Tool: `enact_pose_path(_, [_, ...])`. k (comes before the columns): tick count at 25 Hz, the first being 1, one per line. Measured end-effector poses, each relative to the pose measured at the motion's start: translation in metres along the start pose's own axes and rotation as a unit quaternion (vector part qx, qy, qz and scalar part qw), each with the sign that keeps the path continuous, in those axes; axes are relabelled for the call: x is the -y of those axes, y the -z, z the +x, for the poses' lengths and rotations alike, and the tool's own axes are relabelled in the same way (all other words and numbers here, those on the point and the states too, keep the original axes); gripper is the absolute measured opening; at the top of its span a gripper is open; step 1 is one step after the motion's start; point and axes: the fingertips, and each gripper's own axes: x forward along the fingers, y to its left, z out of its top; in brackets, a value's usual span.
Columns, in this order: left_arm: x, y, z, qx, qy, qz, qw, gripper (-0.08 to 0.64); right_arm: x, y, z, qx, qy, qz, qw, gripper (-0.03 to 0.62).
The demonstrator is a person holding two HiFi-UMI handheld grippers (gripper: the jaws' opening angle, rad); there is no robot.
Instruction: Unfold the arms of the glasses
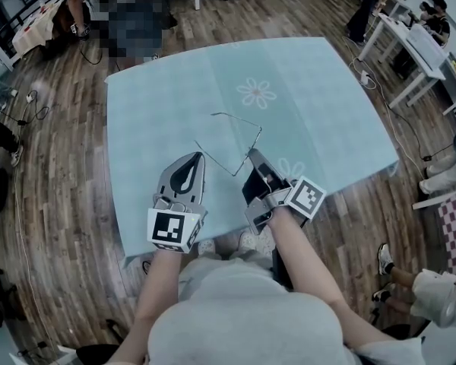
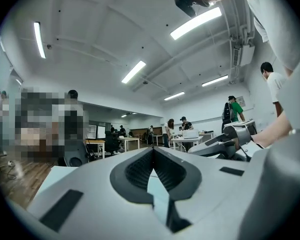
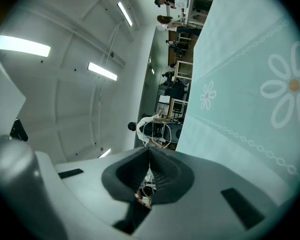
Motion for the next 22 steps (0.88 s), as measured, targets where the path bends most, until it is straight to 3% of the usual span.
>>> enact_pose_path(9, [-0.002,0.004,-0.001,0.002,-0.013,-0.016,0.9998,0.009,-0.005,0.001,0.000,0.028,-0.012,0.018,0.999,0.009])
enact_pose_path(22, [-0.003,0.004,0.002,0.000,-0.012,-0.019,0.9998,0.009,-0.012,0.003,0.004,0.028,-0.024,-0.007,0.999,0.009])
